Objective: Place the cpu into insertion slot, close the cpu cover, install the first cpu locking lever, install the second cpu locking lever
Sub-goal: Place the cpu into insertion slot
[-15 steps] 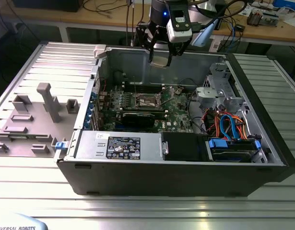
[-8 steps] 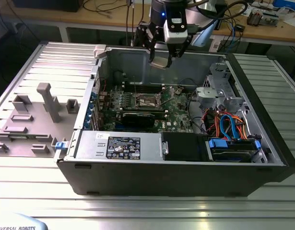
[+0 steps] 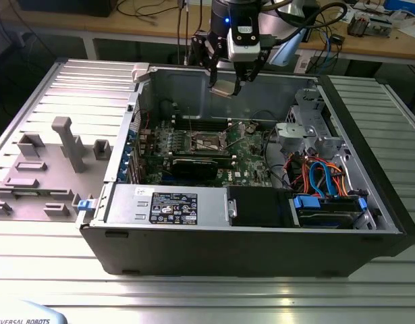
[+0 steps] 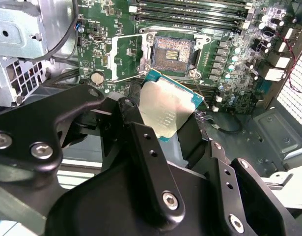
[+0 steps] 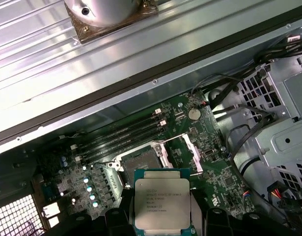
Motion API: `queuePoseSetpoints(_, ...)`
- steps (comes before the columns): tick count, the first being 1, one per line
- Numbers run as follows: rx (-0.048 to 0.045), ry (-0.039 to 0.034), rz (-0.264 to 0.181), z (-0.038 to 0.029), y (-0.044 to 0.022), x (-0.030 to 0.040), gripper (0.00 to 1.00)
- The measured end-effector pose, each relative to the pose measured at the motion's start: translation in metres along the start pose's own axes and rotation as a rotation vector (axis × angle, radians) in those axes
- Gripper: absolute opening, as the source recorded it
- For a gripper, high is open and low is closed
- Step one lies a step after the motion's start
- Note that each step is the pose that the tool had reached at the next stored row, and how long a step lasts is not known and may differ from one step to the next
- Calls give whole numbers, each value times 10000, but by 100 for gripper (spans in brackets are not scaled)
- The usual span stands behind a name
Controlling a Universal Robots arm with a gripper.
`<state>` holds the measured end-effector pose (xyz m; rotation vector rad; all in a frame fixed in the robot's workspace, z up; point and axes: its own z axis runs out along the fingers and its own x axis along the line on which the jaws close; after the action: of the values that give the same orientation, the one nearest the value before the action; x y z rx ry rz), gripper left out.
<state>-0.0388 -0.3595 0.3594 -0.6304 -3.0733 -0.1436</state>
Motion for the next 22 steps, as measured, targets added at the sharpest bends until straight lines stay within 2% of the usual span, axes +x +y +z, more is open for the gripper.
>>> queuePoseSetpoints(10,-2,-9,102,0,0,0,54)
queuePoseSetpoints(19,-20,-98,1097,4,-1,0,54)
queuePoseSetpoints(22,-24,-117,1307,5,-1,1,54)
